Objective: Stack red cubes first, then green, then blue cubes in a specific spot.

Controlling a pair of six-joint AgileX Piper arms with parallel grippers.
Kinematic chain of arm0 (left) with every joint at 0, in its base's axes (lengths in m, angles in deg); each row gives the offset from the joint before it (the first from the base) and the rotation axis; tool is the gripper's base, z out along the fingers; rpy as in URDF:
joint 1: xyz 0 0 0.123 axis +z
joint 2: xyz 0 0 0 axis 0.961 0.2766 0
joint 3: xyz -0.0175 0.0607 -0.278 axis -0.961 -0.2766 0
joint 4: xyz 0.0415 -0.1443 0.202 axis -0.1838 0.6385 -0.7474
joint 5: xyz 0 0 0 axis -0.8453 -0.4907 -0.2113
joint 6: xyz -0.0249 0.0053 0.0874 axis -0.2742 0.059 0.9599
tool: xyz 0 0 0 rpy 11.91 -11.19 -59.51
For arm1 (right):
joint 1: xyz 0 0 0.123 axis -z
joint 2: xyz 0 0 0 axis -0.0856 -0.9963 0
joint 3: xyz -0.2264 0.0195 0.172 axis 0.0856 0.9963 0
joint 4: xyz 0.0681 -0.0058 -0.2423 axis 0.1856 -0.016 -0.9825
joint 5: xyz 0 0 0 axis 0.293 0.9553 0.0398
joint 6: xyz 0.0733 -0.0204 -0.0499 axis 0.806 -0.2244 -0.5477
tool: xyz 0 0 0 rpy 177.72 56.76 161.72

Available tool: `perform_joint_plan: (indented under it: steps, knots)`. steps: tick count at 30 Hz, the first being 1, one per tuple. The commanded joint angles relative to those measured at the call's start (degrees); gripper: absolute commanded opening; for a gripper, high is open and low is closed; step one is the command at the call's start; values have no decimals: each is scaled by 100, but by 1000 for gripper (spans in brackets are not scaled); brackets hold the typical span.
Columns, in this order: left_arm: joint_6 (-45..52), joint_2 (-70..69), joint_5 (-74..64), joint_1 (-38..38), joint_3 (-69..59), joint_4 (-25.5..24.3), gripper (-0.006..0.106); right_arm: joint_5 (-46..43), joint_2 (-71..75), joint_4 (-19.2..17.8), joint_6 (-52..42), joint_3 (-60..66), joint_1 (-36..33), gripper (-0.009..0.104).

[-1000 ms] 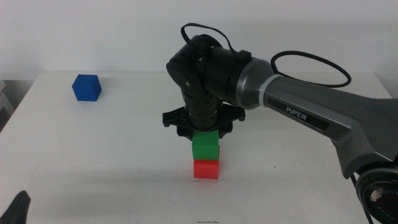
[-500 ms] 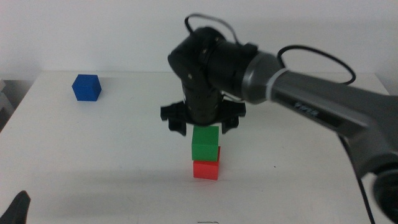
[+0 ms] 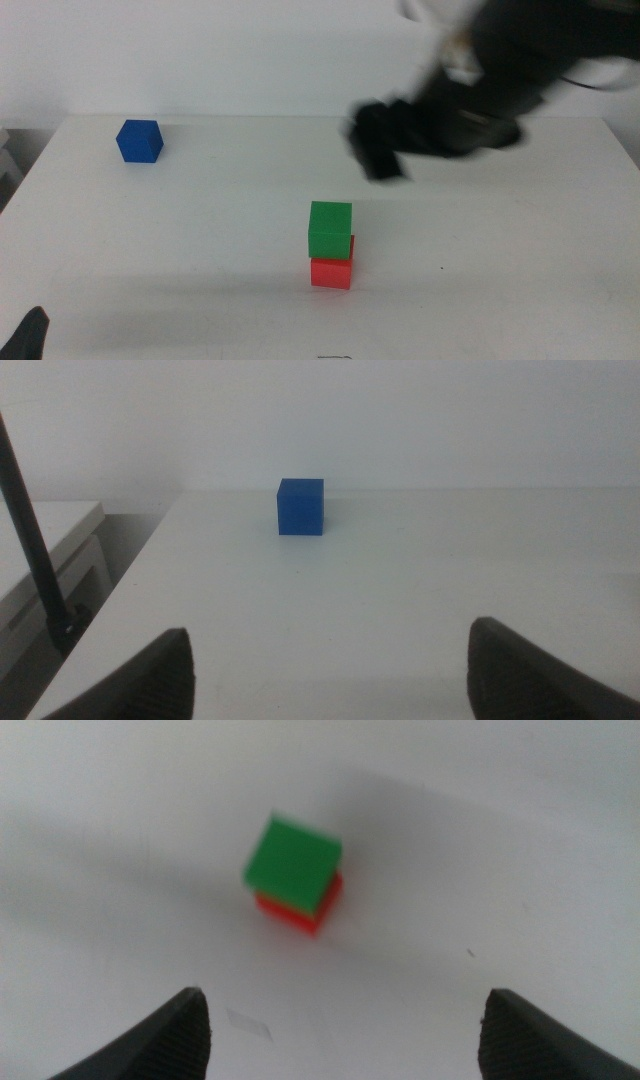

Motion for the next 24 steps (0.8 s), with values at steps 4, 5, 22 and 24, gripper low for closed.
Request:
perform_joint_plan:
  steps: [4, 5, 22, 24]
  knots:
    - [-66, -100, 440, -14, 21, 21, 94, -1085, 2075, 445, -1439, 1754, 205, 80]
    - [-66, -100, 440, -14, 21, 21, 94, -1166, 2347, 539, -1600, 2013, 220, 79]
    - [-66, -100, 440, -14, 21, 21, 94, -1300, 4707, 863, -2190, 2628, 220, 74]
    - [-66, -100, 440, -14, 21, 21, 94, -1285, 4818, 900, -2229, 2628, 220, 74]
